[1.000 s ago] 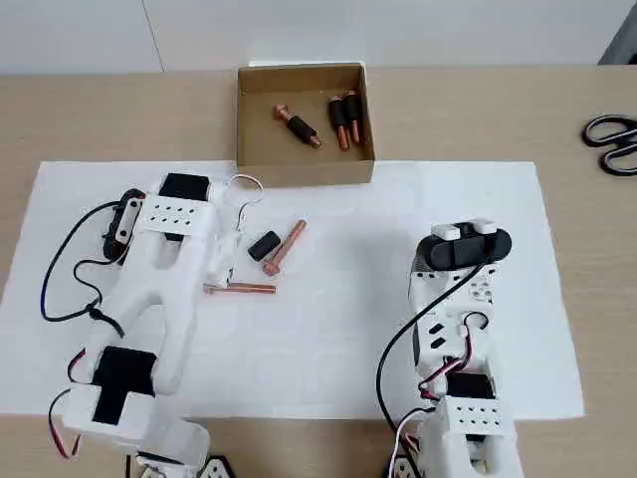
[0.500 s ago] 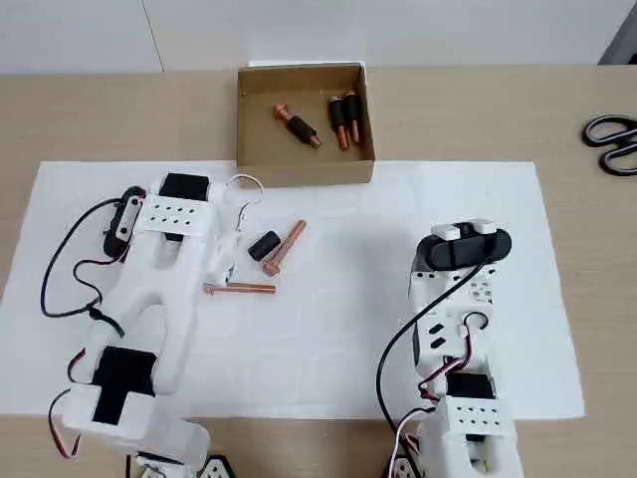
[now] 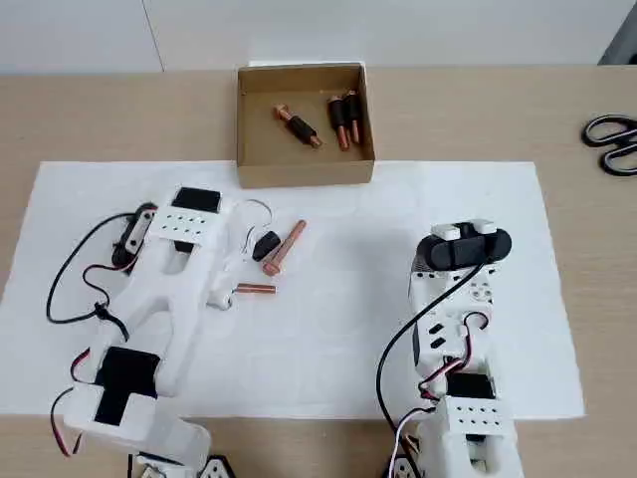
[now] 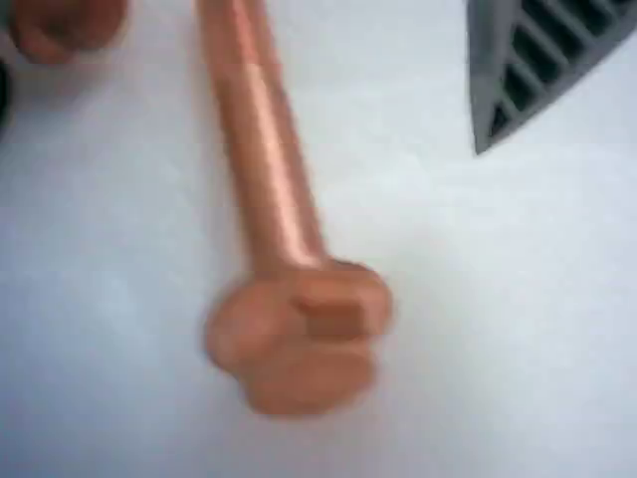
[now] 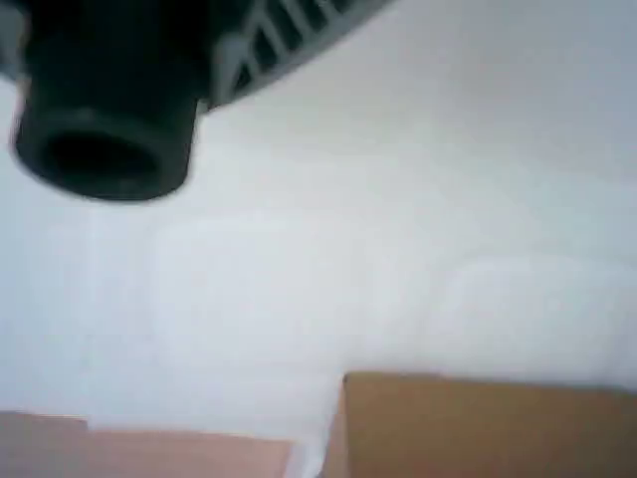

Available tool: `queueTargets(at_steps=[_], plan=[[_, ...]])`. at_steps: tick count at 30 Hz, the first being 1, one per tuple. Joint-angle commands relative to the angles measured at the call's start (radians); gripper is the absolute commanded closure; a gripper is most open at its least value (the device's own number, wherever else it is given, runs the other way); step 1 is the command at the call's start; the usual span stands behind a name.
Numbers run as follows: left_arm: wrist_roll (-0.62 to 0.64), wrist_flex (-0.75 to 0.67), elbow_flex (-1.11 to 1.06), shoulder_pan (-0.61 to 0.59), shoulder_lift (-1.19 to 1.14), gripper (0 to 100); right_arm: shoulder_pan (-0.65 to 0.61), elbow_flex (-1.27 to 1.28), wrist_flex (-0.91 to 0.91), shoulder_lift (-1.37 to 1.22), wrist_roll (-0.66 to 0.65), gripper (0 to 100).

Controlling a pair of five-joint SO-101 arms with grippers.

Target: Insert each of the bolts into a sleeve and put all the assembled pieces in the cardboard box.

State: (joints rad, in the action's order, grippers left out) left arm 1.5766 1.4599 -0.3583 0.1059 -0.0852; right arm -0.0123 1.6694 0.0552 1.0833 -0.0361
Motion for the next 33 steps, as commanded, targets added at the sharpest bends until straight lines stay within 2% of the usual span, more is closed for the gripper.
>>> queueTargets(at_steps=[1, 7, 14, 19, 21, 27, 33], plan=[[0.054, 0.000, -0.019, 0.000, 0.005, 69, -0.001, 0.008, -0.001, 0.013, -0.008, 99.5], [0.064, -0.009, -0.027, 0.000, 0.005, 69, -0.001, 0.008, -0.001, 0.013, -0.008, 99.5], [0.057, -0.138, -0.113, 0.000, 0.005, 69, -0.001, 0.008, -0.001, 0.013, -0.008, 99.5], [0.057, -0.147, -0.116, 0.003, 0.005, 69, -0.001, 0.008, -0.001, 0.013, -0.008, 99.5], [0.063, -0.147, -0.113, 0.003, 0.005, 71, -0.001, 0.008, -0.001, 0.013, -0.008, 99.5], [0.058, -0.149, -0.110, -0.002, 0.006, 88, -0.001, 0.008, -0.001, 0.013, -0.008, 99.5], [0.064, -0.149, -0.090, -0.002, 0.006, 89, -0.001, 0.008, -0.001, 0.013, -0.008, 99.5]])
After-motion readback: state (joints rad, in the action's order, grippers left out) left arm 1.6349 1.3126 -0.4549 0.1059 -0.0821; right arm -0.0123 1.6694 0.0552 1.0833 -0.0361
